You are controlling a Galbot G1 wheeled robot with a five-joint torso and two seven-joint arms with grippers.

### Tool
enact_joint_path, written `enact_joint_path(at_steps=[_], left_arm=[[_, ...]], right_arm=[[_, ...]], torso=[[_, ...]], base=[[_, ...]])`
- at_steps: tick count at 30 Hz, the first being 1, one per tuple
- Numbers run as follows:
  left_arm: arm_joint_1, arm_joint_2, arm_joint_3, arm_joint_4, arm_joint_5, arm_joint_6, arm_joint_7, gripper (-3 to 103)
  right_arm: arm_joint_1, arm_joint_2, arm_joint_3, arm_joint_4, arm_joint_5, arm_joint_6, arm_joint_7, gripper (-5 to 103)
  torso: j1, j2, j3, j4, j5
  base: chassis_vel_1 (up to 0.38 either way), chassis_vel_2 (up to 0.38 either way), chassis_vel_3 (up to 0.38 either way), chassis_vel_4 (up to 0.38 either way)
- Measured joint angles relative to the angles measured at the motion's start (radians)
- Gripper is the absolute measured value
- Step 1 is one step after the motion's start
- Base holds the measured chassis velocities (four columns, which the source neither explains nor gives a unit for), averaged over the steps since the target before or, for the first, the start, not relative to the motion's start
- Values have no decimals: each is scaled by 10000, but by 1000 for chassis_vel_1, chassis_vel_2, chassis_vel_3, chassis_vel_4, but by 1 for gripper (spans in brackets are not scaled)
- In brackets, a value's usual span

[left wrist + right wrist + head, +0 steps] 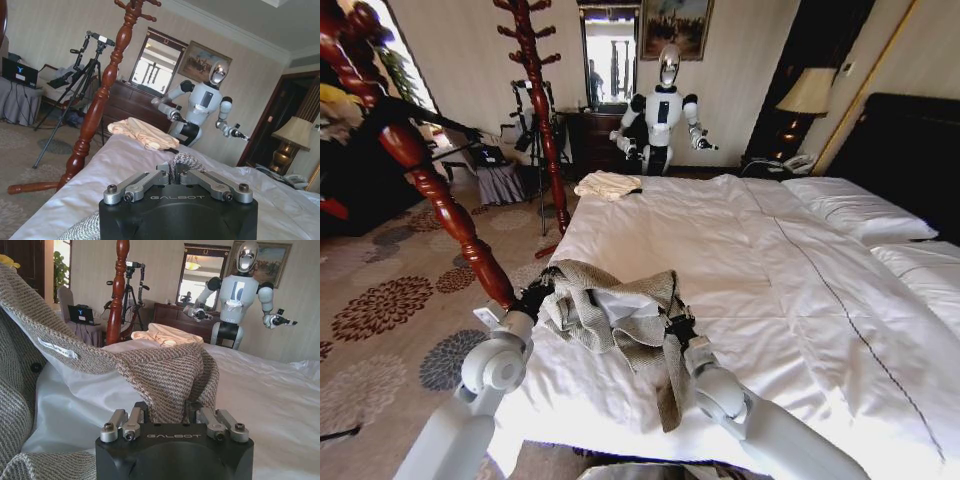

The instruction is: Pick up the clothes from the bed and hang them on the clothes hanger.

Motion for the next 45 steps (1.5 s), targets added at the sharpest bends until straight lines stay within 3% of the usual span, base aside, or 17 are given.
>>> enact_joint_path(at_steps=[5,11,13,16,17,21,32,40,42,44,45], left_arm=[[92,-33,-24,-149,-8,0,-31,6],[212,-13,-79,-300,-18,-2,-50,7],[279,28,-108,-436,-29,-15,-21,7],[291,129,-152,-694,-134,-96,132,7],[291,129,-152,-694,-134,-96,132,7],[208,365,-275,-953,-154,-486,632,3],[-52,803,-638,-1257,-133,-903,1262,0],[280,855,-887,-1536,337,-1038,1533,-3],[443,855,-1050,-1718,406,-1046,1538,6],[513,896,-1155,-1820,422,-1051,1538,6],[595,1017,-1385,-1975,425,-1066,1539,16]], right_arm=[[33,13,401,-103,447,223,-201,22],[281,-110,780,116,1533,499,-548,7],[403,-427,894,790,2974,656,-1191,2],[755,-961,900,1670,4803,767,-1643,2],[755,-961,900,1670,4803,767,-1643,2],[1618,-1812,964,2421,6561,772,-1528,2],[3561,-3076,1351,3187,8274,973,-1520,2],[5352,-3095,1226,3349,8900,834,-1244,2],[5519,-2965,1211,3243,8902,783,-1195,2],[5547,-2921,1211,3190,8881,770,-1184,2],[5577,-2886,1224,3124,8830,747,-1167,2]], torso=[[0,0,0,0,0],[1,0,0,0,1],[0,0,0,1,0],[0,1,0,1,0],[0,1,0,1,0],[0,1,0,2,-1],[0,0,0,-1,0],[0,0,0,0,-2],[0,0,0,2,-1],[1,0,0,2,-1],[0,0,0,0,-1]], base=[[0,0,0,0],[0,0,0,0],[0,0,0,0],[0,0,0,0],[0,0,0,0],[0,0,0,0],[0,0,0,0],[0,0,0,0],[0,0,0,0],[0,0,0,0],[0,0,0,0]])
